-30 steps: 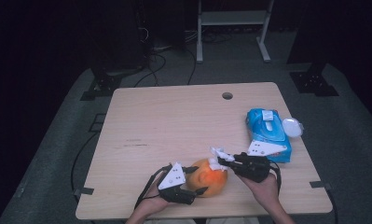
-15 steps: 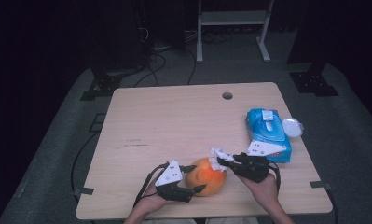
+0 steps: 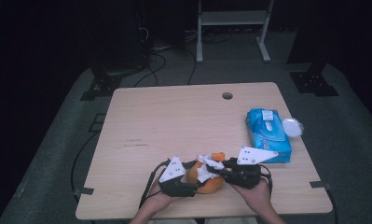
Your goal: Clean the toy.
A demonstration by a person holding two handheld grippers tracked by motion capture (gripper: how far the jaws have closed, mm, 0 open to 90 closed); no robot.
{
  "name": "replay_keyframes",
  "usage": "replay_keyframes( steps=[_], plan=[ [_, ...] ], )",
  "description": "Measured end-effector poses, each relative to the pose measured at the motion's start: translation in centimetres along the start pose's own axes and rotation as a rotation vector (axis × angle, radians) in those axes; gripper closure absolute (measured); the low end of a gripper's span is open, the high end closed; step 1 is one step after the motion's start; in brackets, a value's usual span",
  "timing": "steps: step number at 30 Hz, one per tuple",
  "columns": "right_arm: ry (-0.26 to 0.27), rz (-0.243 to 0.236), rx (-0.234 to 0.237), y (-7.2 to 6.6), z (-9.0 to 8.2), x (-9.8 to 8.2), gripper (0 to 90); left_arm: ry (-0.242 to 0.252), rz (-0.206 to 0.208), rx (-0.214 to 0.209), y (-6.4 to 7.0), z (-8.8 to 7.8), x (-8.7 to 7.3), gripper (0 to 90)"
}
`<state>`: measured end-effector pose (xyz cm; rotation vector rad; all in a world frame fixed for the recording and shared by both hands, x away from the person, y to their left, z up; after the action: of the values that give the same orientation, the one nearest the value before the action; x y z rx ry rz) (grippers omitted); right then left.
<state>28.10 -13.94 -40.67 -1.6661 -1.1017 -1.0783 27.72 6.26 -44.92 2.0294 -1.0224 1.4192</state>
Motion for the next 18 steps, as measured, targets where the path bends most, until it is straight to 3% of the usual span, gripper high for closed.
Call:
replay_keyframes(
  steps=[3, 9, 13, 15, 18],
  plan=[
    [0.001, 0.034, -0.049, 0.9, -0.8, -0.2, 79.1, -0.002, 0.017, -0.004, 0.3, 0.1, 0.1, 33.4],
    [-0.019, -0.014, -0.033, -0.2, 0.0, 0.3, 79.1, -0.004, 0.031, -0.016, 0.3, 0.0, -0.1, 33.7],
    [-0.018, 0.028, -0.076, 1.4, -0.8, -0.5, 79.1, -0.016, 0.051, -0.045, 0.3, -0.2, -0.2, 33.8],
    [-0.006, 0.079, -0.095, 2.4, -1.4, -1.1, 79.1, -0.018, 0.059, -0.06, 0.1, -0.4, -0.3, 33.7],
    [0.004, 0.116, -0.106, 3.2, -2.0, -1.6, 79.1, -0.014, 0.039, -0.07, -0.4, -0.7, -0.5, 33.1]
  ],
)
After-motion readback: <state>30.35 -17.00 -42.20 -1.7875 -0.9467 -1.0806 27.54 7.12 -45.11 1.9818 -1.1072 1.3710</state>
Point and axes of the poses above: each handheld gripper's, and its own axes: z roughly forward along the jaws, x roughly out of its top, y roughly to its right, the point moved 3 cm from there along z, roughly forward along the jaws, and after that the axes turned 11 degrees about x, right-handed, at the moved point
